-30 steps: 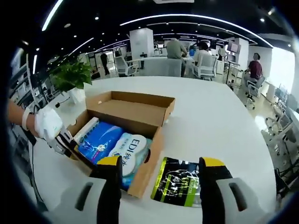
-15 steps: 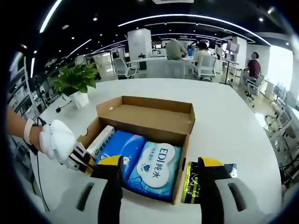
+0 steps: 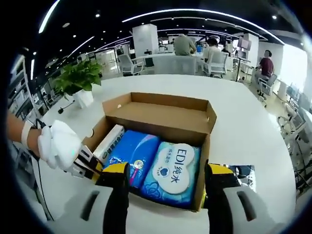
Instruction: Operate the shoe box by opening the lid, removing the specified soft item, and placing it in the target area until the item is outside and the box remains undamaged.
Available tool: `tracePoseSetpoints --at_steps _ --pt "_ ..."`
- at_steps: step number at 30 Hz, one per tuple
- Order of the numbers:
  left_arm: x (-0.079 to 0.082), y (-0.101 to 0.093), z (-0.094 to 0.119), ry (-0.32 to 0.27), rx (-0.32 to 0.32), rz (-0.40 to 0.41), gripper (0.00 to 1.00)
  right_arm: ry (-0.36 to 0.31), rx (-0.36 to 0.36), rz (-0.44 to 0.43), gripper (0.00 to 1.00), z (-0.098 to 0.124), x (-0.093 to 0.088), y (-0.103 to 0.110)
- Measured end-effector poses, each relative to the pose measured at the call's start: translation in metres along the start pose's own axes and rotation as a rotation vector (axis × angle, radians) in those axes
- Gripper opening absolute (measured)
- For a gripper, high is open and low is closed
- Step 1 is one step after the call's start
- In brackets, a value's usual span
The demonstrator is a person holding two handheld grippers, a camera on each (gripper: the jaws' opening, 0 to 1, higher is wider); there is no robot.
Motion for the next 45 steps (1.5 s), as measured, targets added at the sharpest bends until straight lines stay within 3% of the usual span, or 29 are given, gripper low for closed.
tracePoseSetpoints --at_steps 11,25,35,45 --pt "-0.002 0.002 -0.001 -0.001 0.003 -0.018 0.04 0.018 0.016 0.001 0.61 -0.013 0.008 0.007" --pt "-0.001 0.001 0.0 -0.014 -0.012 -0.047 0.04 0.021 -0.004 0.007 0.61 -0.015 0.01 -0.005" --pt "-0.002 0.003 -0.001 -0.004 -0.015 -0.029 0.04 0.035 0.018 -0.004 0.62 -0.023 0.012 -0.007" --pt "0.0 0.004 0.0 0.002 -0.01 -0.013 0.04 0.097 0.035 0.016 0.62 -0.044 0.005 -0.008"
Point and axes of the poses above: the point that each gripper's makers call its tool centre point, and the gripper's own axes: z roughly backward along the fingers, y roughly to its left, x roughly out of its top, the point moved 10 cm from there along z, roughly backward along the fingers, and after that the axes turned 7 degrees about x, right-handed, at the moved point
